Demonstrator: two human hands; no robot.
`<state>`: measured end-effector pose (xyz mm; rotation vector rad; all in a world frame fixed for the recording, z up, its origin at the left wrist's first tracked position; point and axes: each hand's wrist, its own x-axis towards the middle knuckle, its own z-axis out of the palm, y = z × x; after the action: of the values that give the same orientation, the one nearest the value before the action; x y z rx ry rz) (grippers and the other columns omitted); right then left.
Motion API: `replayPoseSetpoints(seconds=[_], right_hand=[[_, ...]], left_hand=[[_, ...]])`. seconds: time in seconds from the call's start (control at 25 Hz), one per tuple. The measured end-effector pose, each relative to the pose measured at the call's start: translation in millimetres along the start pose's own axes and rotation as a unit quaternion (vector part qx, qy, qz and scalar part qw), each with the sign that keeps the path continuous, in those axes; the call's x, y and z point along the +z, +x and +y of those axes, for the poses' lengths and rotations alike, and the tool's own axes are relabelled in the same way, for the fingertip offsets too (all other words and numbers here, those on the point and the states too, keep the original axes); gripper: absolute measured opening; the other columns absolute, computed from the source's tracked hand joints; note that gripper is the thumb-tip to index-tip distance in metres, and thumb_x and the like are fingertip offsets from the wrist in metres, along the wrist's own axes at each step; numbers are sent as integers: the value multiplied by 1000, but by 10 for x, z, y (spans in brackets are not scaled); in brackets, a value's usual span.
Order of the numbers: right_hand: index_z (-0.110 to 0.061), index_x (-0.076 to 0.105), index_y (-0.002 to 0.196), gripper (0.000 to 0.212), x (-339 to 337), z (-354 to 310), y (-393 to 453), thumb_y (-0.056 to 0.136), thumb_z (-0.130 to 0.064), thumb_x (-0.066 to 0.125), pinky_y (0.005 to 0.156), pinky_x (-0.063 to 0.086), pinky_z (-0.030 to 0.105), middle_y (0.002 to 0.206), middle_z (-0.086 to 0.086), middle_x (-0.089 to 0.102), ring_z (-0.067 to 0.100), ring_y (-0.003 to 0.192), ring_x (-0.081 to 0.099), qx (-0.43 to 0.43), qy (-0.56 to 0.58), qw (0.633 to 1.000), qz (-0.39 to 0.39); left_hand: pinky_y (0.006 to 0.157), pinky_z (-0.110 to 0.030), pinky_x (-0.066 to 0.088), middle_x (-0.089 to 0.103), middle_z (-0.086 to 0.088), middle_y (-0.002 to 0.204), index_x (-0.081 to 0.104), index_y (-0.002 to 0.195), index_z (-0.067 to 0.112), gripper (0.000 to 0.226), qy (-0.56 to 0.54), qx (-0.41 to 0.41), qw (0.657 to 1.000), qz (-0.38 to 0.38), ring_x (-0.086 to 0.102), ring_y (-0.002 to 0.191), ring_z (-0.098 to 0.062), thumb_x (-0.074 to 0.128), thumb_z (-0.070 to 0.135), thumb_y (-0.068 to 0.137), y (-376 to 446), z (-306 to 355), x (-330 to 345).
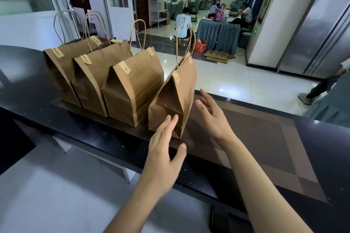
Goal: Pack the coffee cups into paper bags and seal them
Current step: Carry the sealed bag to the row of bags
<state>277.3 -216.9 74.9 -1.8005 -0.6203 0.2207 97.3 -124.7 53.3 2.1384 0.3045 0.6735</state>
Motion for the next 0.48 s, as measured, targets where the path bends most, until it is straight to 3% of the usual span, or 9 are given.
replayPoseSetpoints(seconds=[0.12, 0.48], right_hand=[[-44, 32, 155, 59, -24, -43, -301, 100, -57, 50, 113, 36, 32, 159, -12, 40, 9, 143, 40, 1, 3, 1000, 1], [-49, 31, 155, 59, 2, -191, -1248, 99, -61, 47, 115, 34, 33, 161, -13, 38, 7, 144, 38, 2, -7, 1000, 10]], left_hand=[[121, -25, 25, 28, 25, 161, 32, 155, 41, 64, -5, -2, 1000, 0, 21, 149, 4, 59, 23, 100, -92, 40, -83], [123, -36, 29, 34, 22, 159, 36, 154, 39, 58, -23, 2, 999, -30, 27, 149, 0, 56, 25, 102, -563, 153, -419]])
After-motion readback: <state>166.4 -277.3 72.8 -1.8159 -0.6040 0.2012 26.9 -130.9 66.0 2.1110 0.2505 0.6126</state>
